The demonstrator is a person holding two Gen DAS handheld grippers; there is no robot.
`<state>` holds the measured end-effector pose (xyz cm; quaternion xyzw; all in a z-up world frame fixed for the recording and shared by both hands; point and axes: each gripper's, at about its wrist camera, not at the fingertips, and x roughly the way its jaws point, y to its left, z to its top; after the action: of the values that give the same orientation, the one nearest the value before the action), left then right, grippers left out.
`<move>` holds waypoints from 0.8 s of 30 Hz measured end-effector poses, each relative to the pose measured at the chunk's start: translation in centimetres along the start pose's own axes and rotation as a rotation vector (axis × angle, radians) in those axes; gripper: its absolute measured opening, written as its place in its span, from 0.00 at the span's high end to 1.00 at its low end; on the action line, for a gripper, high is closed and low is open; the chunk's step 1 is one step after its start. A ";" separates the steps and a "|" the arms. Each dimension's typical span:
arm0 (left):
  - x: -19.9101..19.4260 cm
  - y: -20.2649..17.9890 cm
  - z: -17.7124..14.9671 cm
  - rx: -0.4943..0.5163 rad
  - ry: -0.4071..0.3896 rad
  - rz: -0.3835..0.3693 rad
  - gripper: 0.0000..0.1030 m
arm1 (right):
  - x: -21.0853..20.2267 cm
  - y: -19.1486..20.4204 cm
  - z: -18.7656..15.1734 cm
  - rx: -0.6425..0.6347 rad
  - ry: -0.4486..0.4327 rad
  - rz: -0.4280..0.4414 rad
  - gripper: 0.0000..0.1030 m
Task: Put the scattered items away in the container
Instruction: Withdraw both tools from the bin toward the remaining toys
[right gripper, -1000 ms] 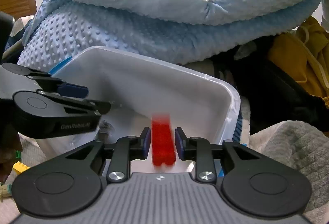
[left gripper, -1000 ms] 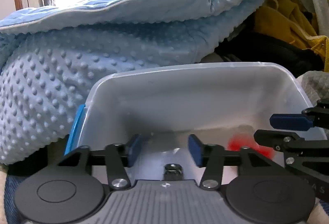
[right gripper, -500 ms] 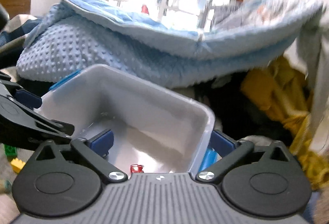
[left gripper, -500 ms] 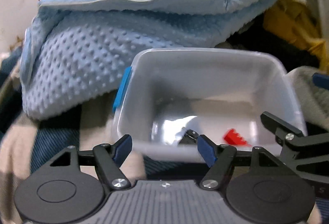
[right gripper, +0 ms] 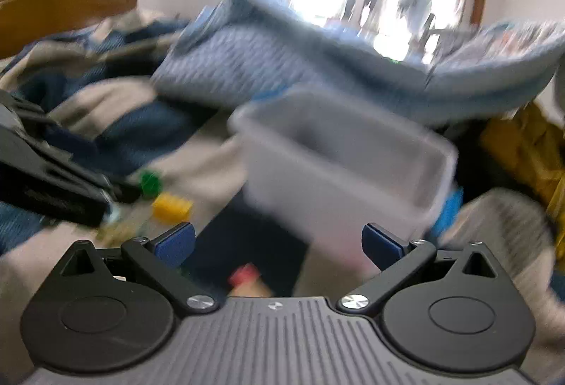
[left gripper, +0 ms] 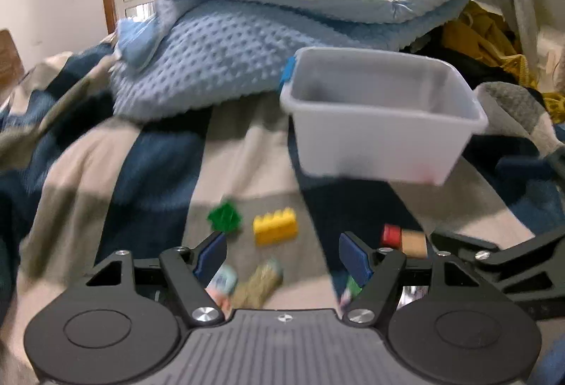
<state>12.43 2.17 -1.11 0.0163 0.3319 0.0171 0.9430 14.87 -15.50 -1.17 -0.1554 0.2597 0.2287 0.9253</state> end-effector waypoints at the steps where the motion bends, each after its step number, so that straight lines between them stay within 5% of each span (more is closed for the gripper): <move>1: -0.3 0.4 -0.8 0.000 0.008 0.019 0.28 | 0.2 0.2 -0.5 0.027 0.021 0.031 0.00; 8: -0.4 0.7 -5.3 0.033 0.121 0.088 0.28 | -0.4 3.3 -3.7 0.007 0.035 0.083 0.00; 11: -0.5 0.3 -7.2 0.031 0.162 0.040 0.28 | -0.9 4.1 -5.3 -0.009 0.018 0.084 0.01; 15: 0.5 0.3 -8.6 -0.037 0.211 -0.005 0.28 | -1.5 3.8 -6.5 0.031 0.033 0.100 0.02; 24: 0.3 -2.1 -8.3 -0.187 0.200 0.063 0.28 | -1.9 3.2 -7.2 0.060 0.019 0.056 0.11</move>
<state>7.56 0.28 -7.83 -0.0632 0.4207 0.0792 0.9015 8.85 -16.37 -6.51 -0.1223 0.2794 0.2453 0.9202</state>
